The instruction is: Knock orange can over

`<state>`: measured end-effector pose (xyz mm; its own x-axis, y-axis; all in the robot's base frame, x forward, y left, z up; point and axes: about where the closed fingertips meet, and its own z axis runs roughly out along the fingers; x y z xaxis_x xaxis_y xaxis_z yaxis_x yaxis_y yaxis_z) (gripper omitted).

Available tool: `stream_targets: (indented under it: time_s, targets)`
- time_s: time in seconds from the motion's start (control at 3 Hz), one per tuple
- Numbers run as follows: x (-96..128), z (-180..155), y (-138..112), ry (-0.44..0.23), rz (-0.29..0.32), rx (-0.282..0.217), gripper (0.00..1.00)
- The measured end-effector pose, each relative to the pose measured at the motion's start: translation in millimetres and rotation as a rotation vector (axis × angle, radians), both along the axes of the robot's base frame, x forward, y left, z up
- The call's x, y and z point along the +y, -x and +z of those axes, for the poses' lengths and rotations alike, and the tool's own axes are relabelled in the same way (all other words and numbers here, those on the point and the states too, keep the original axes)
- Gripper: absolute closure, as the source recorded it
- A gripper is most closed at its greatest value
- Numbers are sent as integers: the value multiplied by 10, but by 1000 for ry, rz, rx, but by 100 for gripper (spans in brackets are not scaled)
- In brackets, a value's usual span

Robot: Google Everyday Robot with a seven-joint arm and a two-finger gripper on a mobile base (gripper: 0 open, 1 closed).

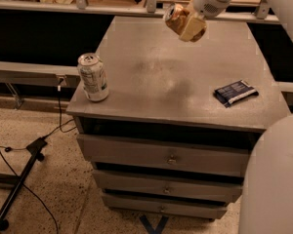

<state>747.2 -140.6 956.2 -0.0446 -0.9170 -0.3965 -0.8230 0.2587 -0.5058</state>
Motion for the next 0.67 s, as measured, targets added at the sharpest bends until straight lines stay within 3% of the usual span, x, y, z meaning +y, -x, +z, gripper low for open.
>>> stream_targets:
  time_s: [0.33,0.67]
  targets:
    - [-187,-255,133,147,-5,96,82]
    - [-217,-608,328,228,24,239,59]
